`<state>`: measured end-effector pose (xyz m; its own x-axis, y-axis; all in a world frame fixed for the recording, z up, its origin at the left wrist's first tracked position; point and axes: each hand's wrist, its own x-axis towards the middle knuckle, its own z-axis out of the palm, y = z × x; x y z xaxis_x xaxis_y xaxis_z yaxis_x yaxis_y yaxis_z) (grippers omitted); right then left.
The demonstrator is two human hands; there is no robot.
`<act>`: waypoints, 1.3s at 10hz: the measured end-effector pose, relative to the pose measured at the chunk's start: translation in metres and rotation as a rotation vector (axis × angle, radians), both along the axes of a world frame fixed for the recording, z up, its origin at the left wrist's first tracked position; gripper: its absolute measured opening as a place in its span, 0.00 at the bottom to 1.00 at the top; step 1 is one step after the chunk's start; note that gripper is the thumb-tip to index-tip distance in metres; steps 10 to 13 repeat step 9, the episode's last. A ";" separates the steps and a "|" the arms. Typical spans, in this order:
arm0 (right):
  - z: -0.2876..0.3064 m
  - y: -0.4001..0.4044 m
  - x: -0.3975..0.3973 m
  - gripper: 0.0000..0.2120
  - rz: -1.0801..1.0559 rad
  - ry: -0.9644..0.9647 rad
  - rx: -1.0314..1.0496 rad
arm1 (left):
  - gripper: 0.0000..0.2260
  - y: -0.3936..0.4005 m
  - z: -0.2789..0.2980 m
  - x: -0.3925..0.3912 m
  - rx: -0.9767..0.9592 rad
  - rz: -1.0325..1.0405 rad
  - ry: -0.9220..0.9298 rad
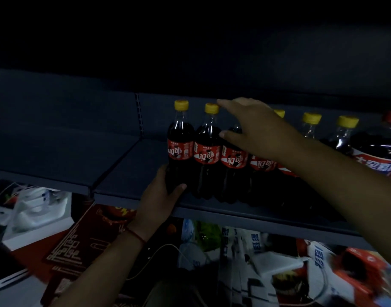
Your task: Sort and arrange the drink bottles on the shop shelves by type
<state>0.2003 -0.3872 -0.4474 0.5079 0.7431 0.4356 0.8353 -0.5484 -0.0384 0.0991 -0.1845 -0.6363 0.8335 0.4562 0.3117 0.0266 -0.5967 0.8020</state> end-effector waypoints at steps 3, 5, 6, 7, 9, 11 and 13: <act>0.009 -0.073 0.007 0.27 -0.167 -0.069 0.058 | 0.37 -0.016 0.137 0.008 0.752 0.072 -0.344; 0.013 -0.107 0.019 0.21 -0.205 0.027 0.076 | 0.37 -0.029 0.164 0.050 1.172 -0.108 -0.081; 0.012 -0.112 0.025 0.18 -0.142 0.042 0.073 | 0.36 -0.026 0.163 0.053 1.153 -0.100 -0.081; 0.008 -0.118 0.030 0.18 -0.111 0.022 0.086 | 0.36 -0.027 0.161 0.050 1.170 -0.114 -0.136; -0.007 -0.121 0.034 0.23 -0.058 -0.014 0.140 | 0.33 -0.049 0.161 0.040 1.124 -0.066 -0.187; -0.007 -0.121 0.034 0.23 -0.058 -0.014 0.140 | 0.33 -0.049 0.161 0.040 1.124 -0.066 -0.187; -0.007 -0.121 0.034 0.23 -0.058 -0.014 0.140 | 0.33 -0.049 0.161 0.040 1.124 -0.066 -0.187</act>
